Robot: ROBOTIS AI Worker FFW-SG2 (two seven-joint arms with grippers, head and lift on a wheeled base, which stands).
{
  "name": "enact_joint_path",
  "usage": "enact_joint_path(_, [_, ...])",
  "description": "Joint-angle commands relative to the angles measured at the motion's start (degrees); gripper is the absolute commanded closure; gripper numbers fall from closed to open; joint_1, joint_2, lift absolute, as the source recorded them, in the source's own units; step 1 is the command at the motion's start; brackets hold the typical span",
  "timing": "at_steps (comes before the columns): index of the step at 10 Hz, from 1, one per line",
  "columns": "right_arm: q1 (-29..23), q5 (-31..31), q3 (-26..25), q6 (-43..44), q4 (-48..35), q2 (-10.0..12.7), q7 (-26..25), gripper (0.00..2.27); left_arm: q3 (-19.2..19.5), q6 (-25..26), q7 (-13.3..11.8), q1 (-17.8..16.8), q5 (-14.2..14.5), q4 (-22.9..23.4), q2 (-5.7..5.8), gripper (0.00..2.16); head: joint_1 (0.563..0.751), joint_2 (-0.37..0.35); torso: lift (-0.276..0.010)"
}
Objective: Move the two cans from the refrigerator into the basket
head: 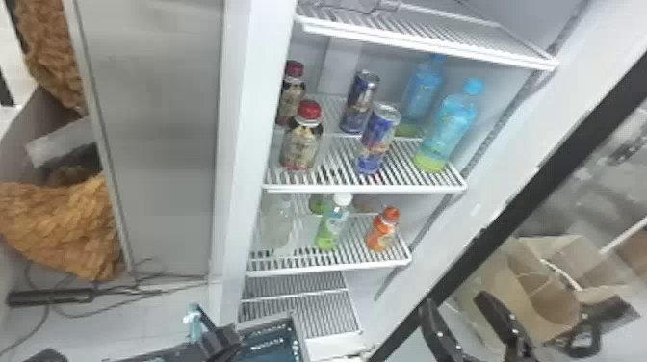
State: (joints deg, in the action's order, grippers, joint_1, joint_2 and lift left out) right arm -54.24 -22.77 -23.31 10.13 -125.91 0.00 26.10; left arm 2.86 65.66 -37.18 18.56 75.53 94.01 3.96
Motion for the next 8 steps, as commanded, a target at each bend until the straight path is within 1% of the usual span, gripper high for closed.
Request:
enact_joint_path(1, [0.1, -0.1, 0.0, 0.0, 0.1, 0.1, 0.0, 0.12, 0.0, 0.0, 0.0, 0.0, 0.0, 0.0, 0.0, 1.19, 0.695, -0.35, -0.031])
enact_joint_path(6, [0.5, 0.4, 0.0, -0.8, -0.2, 0.1, 0.0, 0.12, 0.0, 0.0, 0.0, 0.0, 0.0, 0.0, 0.0, 1.19, 0.695, -0.35, -0.031])
enact_joint_path(8, [1.8, 0.4, 0.0, -2.1, 0.1, 0.1, 0.0, 0.12, 0.1, 0.0, 0.0, 0.0, 0.0, 0.0, 0.0, 1.19, 0.695, -0.35, -0.031])
